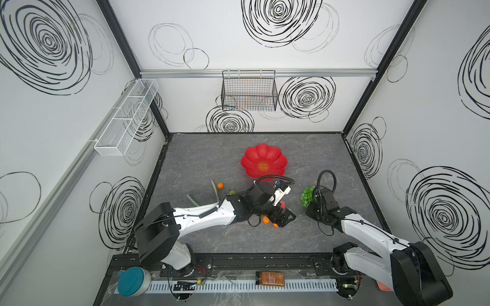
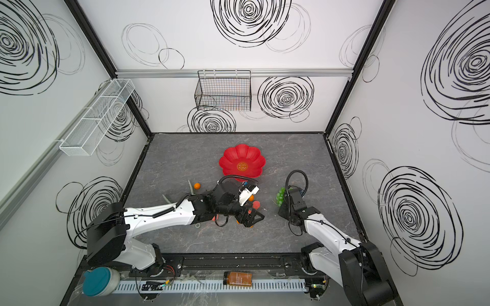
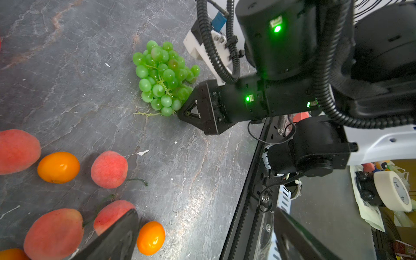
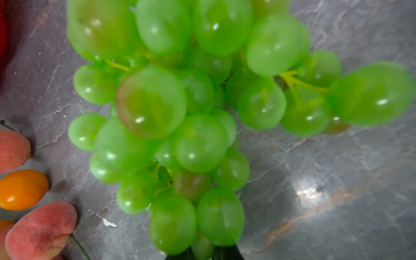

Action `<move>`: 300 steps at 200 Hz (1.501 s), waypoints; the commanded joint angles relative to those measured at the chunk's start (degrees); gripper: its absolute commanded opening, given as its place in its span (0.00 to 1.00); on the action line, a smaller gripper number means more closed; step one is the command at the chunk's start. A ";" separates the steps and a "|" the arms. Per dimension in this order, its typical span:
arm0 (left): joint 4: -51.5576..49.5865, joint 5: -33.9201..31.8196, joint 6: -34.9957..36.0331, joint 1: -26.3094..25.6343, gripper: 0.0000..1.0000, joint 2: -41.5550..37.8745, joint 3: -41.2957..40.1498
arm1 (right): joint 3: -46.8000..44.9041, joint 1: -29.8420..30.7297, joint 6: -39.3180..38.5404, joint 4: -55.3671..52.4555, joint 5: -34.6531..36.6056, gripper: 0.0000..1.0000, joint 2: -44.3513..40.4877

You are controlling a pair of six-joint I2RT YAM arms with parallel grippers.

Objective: Arrange fruit in a fruit bowl
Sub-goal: Pick up the fruits from the middle-right of the table.

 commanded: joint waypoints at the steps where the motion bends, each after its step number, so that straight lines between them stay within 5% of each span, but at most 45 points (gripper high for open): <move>1: -0.09 0.78 0.96 0.23 0.96 0.48 1.99 | -0.94 0.08 0.04 -1.83 1.36 0.12 1.03; 109: -1.88 -7.90 -0.57 3.53 0.96 -4.62 2.38 | 7.21 -0.58 -1.82 -10.13 4.97 0.01 -4.53; 223: 2.79 8.65 -1.17 17.17 0.96 -6.42 3.22 | 22.06 -6.28 -11.55 -13.78 9.40 0.00 -10.77; 263: 1.13 9.00 -1.80 17.04 0.96 -3.64 9.15 | 30.68 -6.64 -14.59 -15.34 10.37 0.00 -8.14; 300: -0.44 2.96 -2.06 16.14 0.96 -0.69 15.40 | 38.08 -6.64 -16.79 -14.75 7.17 0.00 -4.86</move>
